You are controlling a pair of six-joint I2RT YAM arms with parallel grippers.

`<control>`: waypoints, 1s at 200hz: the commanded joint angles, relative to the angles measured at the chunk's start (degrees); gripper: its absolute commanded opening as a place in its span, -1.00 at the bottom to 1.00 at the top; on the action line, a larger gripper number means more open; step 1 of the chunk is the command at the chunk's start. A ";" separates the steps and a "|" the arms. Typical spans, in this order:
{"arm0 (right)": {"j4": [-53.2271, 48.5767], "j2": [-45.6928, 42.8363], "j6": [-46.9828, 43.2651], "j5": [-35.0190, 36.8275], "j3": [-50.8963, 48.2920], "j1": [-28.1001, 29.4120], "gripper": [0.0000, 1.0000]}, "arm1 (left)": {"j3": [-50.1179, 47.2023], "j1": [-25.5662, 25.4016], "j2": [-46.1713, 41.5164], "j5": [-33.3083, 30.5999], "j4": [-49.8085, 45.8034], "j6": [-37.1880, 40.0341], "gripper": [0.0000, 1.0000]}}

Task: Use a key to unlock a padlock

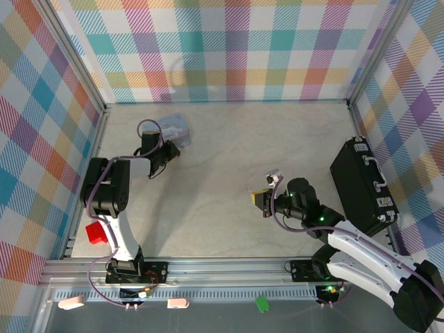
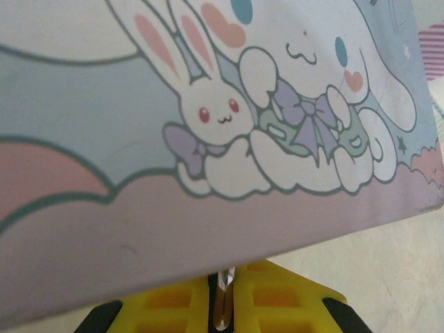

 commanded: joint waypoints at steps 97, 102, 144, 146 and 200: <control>10.92 20.72 15.28 -7.74 4.21 -0.07 -1.00 | -5.29 -7.61 -13.62 10.97 -27.30 2.39 -0.97; 11.53 21.91 16.09 -8.26 4.40 -0.01 -1.00 | -5.86 -7.96 -14.14 11.70 -27.08 1.87 -0.96; 19.13 30.47 23.85 -12.83 4.74 0.10 -1.00 | -8.71 -11.69 -19.49 10.65 -29.29 0.53 -0.94; 19.54 30.69 24.16 -12.91 4.67 0.11 -1.00 | -8.80 -11.79 -19.69 10.65 -29.23 0.30 -0.94; 27.17 37.53 31.22 -16.01 5.59 0.83 -1.00 | -10.82 -14.37 -22.25 11.86 -27.00 -5.56 -0.93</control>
